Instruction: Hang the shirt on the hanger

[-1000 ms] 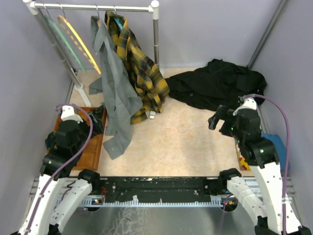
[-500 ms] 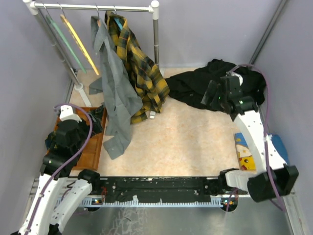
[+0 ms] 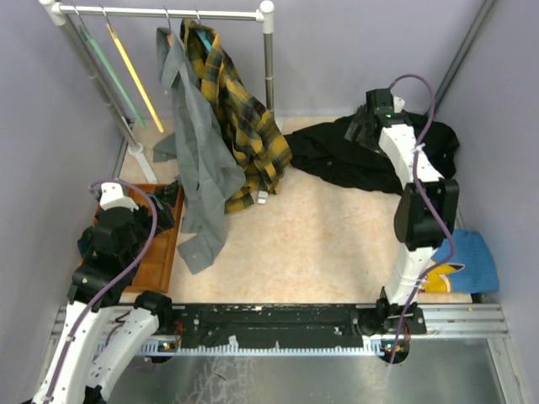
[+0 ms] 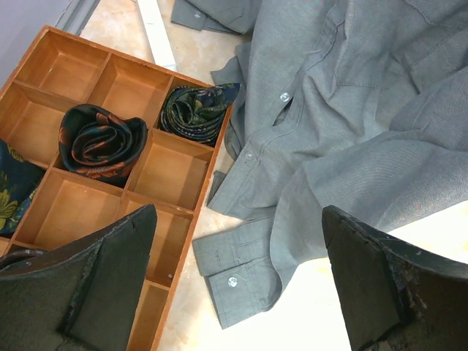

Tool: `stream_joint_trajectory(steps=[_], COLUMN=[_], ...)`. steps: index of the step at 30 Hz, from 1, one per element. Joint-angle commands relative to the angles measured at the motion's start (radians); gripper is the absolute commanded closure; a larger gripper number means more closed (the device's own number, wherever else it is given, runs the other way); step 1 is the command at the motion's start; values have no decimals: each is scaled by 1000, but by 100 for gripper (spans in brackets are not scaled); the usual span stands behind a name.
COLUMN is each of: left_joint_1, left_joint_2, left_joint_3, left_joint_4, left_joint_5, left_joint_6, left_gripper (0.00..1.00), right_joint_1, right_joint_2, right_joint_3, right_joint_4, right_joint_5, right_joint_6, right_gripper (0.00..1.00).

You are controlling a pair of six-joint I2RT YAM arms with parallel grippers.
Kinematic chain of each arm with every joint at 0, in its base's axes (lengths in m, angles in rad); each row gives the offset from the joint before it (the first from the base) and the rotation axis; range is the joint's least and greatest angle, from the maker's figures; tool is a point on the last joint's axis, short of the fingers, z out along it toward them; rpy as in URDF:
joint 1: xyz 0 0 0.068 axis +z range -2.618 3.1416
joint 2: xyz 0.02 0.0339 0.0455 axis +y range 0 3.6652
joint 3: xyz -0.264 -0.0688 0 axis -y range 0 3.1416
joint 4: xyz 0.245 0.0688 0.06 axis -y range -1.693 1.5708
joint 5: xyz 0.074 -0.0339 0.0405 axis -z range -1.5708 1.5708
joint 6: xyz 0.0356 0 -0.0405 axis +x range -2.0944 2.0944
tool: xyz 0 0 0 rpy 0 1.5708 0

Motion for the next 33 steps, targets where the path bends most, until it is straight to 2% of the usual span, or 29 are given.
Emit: stream_joint_trajectory(steps=[1, 9, 11, 15, 19, 20, 26, 33], left_joint_1=[9, 9, 10, 9, 9, 9, 9, 10], left_joint_2=[-13, -10, -8, -2, -2, -3, -6, 2], left_joint_3=[23, 21, 23, 21, 21, 21, 22, 21], left_joint_4=[10, 12, 11, 12, 11, 10, 10, 10], left_joint_5=[4, 4, 3, 3, 2, 1, -1, 2], left_joint_6=[-1, 1, 1, 1, 0, 0, -2, 0], left_gripper=[0, 0, 0, 0, 0, 0, 0, 0], right_joint_1=[-5, -6, -5, -5, -6, -6, -6, -6], right_joint_2=[149, 287, 301, 285, 268, 258, 119, -7], right_joint_3=[165, 250, 260, 235, 226, 226, 241, 438], right_joint_4=[-64, -68, -71, -37, -23, -22, 16, -45], right_joint_5=[29, 50, 57, 47, 50, 55, 92, 72], right_joint_6=[-78, -168, -184, -212, -223, -220, -224, -238], right_gripper=[1, 1, 8, 45, 90, 98, 100, 100])
